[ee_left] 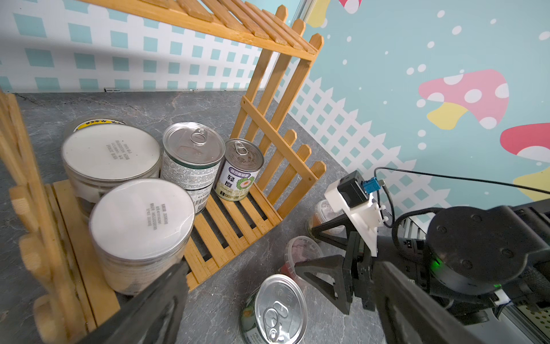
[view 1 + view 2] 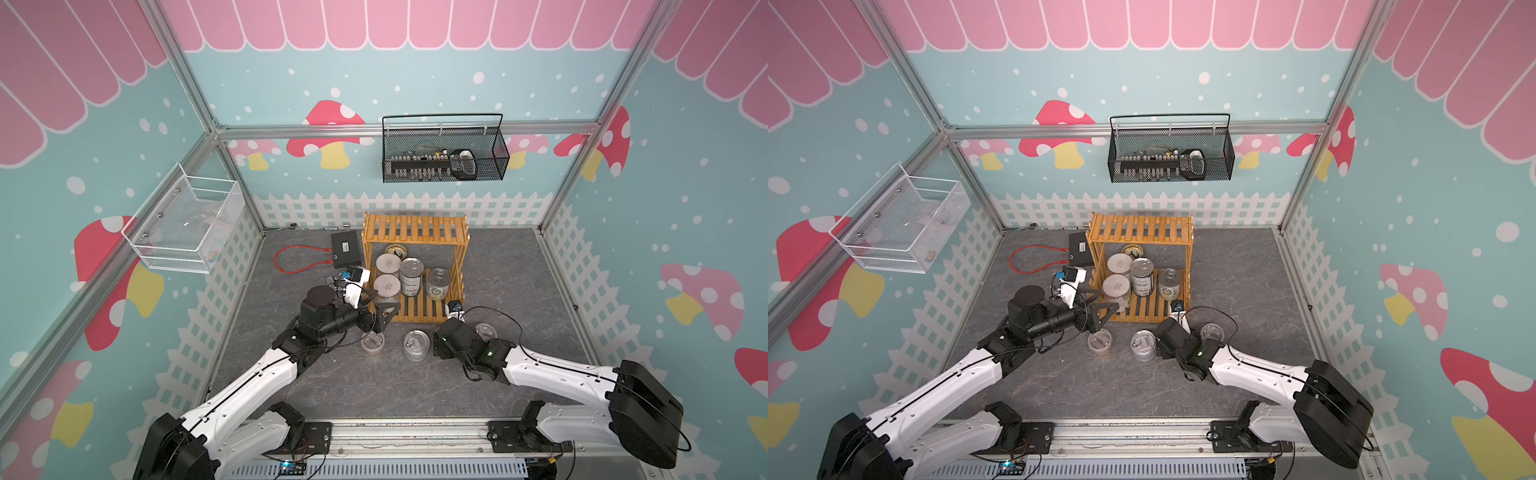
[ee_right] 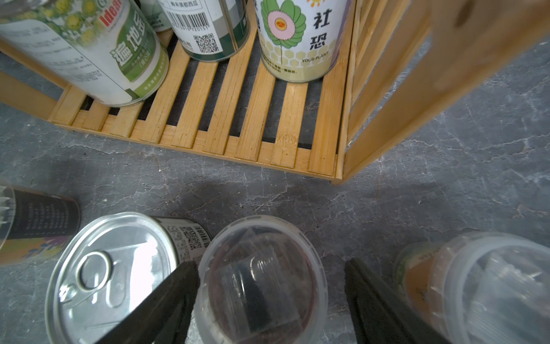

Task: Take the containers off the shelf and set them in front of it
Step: Adjust the container at the center of the board.

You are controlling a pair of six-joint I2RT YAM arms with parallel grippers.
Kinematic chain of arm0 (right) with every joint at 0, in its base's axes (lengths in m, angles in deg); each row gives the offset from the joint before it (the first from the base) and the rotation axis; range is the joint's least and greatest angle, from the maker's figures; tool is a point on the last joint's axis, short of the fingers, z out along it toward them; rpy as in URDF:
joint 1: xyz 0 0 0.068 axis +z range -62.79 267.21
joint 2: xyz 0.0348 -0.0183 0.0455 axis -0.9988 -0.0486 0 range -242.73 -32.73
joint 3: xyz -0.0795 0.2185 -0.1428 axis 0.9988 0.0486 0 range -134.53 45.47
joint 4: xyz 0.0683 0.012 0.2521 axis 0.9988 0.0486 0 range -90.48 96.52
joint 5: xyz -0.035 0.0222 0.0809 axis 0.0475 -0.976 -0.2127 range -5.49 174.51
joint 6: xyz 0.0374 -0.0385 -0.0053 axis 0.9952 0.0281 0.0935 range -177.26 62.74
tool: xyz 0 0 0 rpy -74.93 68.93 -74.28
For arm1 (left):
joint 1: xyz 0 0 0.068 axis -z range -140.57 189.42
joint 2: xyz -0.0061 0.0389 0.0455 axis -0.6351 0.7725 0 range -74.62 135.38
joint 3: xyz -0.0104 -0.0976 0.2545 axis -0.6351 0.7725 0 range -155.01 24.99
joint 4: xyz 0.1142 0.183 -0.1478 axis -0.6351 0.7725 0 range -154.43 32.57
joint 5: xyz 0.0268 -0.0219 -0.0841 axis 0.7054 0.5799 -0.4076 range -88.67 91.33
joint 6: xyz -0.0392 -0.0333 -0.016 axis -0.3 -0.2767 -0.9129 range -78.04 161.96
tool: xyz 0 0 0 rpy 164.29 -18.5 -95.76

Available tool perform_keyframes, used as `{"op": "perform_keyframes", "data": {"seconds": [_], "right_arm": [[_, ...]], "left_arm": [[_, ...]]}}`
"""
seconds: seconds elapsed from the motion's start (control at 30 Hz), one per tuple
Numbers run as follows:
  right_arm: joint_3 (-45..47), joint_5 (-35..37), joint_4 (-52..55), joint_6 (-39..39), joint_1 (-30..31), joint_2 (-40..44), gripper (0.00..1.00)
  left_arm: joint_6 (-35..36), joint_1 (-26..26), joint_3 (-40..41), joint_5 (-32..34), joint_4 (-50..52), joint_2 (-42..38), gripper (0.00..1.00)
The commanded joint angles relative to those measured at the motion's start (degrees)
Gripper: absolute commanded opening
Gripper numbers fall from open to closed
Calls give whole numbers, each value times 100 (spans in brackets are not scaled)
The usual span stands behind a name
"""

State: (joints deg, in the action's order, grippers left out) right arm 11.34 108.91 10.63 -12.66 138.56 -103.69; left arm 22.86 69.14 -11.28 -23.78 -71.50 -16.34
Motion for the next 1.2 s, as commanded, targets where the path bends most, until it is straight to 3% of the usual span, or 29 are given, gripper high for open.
{"op": "perform_keyframes", "data": {"seconds": [0.0,1.17], "right_arm": [[84,86,418,-14,-38,67,82],[-186,92,923,-298,-72,849,80]], "left_arm": [[99,15,-161,-21,59,15,99],[107,8,-187,22,64,-61,99]]}}
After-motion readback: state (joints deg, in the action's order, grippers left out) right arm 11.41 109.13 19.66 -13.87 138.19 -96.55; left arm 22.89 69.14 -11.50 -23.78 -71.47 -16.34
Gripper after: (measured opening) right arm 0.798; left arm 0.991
